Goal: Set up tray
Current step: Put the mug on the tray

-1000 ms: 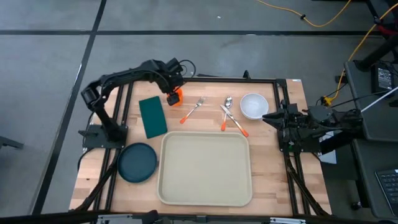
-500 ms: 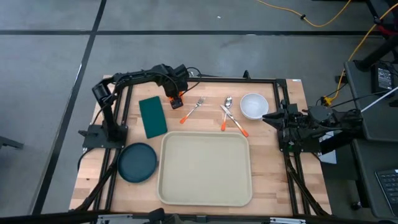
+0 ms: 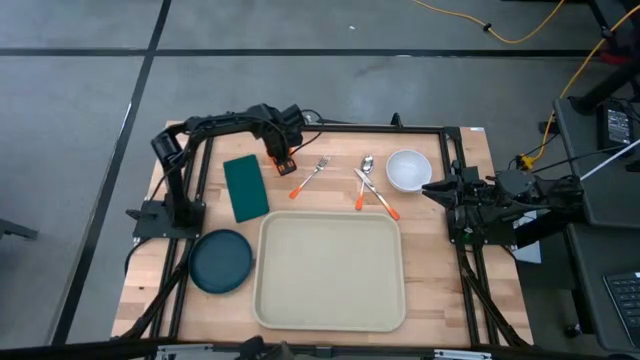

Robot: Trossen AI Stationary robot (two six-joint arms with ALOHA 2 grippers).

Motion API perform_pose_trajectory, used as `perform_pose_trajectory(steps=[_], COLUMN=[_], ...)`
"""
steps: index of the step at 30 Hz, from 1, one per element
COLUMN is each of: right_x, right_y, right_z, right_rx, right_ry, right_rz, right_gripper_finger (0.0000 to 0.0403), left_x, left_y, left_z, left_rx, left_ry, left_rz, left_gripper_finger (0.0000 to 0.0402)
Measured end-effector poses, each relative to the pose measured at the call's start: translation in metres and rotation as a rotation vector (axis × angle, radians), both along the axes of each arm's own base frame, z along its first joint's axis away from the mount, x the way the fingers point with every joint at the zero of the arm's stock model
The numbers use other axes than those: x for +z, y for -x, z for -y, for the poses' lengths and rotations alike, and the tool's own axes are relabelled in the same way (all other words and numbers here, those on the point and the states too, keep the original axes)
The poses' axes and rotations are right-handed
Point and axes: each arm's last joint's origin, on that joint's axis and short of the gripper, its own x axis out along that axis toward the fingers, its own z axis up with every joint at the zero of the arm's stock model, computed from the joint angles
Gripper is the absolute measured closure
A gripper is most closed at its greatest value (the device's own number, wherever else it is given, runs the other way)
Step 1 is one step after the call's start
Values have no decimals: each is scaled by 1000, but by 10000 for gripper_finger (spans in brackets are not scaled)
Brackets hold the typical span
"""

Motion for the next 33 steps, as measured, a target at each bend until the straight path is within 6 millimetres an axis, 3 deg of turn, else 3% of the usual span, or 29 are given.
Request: perform_pose_trajectory(steps=[5, 11, 16, 20, 23, 26, 30, 33], right_x=[0, 0, 0, 0, 0, 0, 0, 0], right_y=[0, 0, 0, 0, 0, 0, 0, 0], right_z=[0, 0, 0, 0, 0, 0, 0, 1], right_rx=[0, 0, -1, -8, -8, -9, -10, -26], right_ry=[0, 2, 2, 3, 1, 1, 1, -17], right_rz=[0, 0, -1, -1, -1, -1, -1, 2], right_gripper_finger=[320, 320, 320, 320, 320, 320, 320, 320], left_x=[30, 124, 218, 269, 286, 295, 298, 299], left_y=[3, 18, 58, 106, 133, 148, 151, 142], left_z=[13, 34, 60, 92, 118, 137, 156, 168], left_rx=[8, -5, -9, 25, 42, 41, 14, -48], left_ry=[13, -122, -324, -438, -475, -470, -399, -315], left_rz=[111, 403, 752, 985, 1068, 1128, 1176, 1191], left_gripper_finger=[397, 397, 398, 398, 398, 398, 398, 398])
